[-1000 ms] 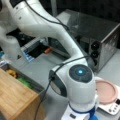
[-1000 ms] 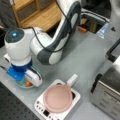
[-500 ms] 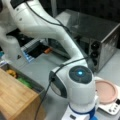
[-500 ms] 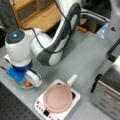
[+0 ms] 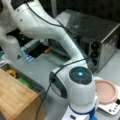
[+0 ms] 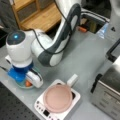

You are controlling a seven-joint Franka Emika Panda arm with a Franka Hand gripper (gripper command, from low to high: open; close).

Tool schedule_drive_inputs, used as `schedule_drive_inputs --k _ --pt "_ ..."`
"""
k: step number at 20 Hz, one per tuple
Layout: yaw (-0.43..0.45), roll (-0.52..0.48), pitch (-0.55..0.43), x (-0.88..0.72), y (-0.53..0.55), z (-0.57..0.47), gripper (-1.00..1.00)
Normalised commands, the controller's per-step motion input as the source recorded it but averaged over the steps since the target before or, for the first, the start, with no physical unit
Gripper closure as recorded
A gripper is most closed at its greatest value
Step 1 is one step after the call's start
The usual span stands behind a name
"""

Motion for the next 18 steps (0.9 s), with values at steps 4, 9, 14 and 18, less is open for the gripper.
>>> schedule_drive_inputs --k 4,9,14,18 --pt "-0.067 0.118 -0.07 0.03 0.14 -0.22 1.0" --pt "-0.066 0.112 -0.075 -0.01 0.09 -0.17 1.0" --pt "-0.058 0.086 -0.048 -0.06 0.05 -0.08 1.0" --pt "-0.05 0.063 0.023 -0.13 0.03 0.17 1.0"
